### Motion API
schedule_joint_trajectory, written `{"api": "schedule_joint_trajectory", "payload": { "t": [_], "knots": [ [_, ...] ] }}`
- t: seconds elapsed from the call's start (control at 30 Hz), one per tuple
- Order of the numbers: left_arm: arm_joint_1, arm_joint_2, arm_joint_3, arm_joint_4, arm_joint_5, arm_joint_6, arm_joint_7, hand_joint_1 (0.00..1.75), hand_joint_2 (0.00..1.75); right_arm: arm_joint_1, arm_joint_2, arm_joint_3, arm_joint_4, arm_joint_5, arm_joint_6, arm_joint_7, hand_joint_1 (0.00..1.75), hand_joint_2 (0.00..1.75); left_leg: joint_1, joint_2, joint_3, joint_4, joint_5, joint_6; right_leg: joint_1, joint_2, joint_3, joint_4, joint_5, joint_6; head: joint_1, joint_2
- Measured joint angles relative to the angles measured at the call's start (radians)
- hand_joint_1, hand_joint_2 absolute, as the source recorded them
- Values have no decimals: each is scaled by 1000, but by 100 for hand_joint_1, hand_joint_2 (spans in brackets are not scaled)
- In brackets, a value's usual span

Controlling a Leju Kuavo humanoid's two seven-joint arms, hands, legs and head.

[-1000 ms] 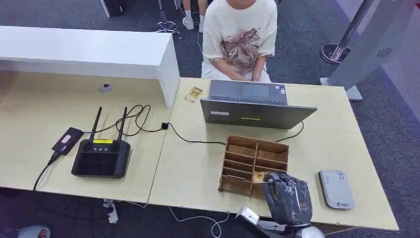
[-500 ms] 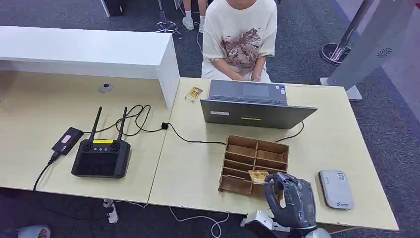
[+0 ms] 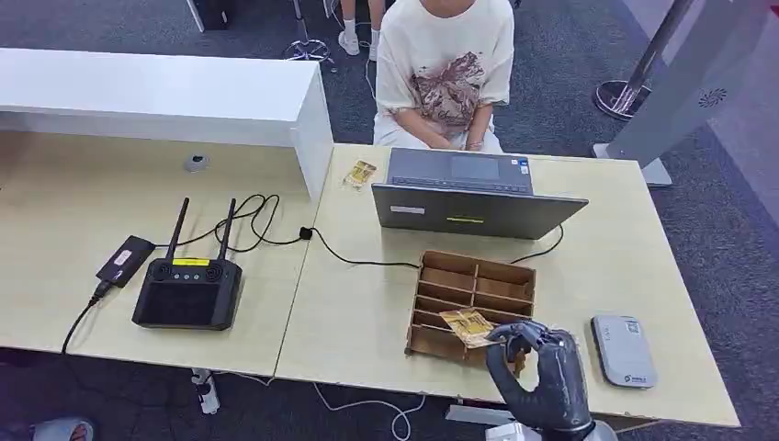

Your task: Pass the card to the sensor for recognition and then transmit it.

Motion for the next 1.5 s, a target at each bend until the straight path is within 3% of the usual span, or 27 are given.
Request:
{"api": "schedule_joint_trajectory", "payload": {
  "t": [0.5,1.23,1.5],
  "knots": [
    [2,2,0,0,-25,-3,-2,0,0,-65,30,-39,-31,46,-35,-76,175,175,0,0,0,0,0,0,0,1,0,0,0,0,0,0],
    [-9,12,-19,0,-64,-23,11,0,0,-456,31,-37,15,131,102,124,175,175,0,1,0,0,1,0,0,1,0,1,0,0,0,0],
    [-13,16,-41,0,-80,-32,17,0,0,-669,39,-30,157,83,275,245,175,175,0,1,0,0,1,-1,0,2,0,1,1,0,0,0]
  ]
}}
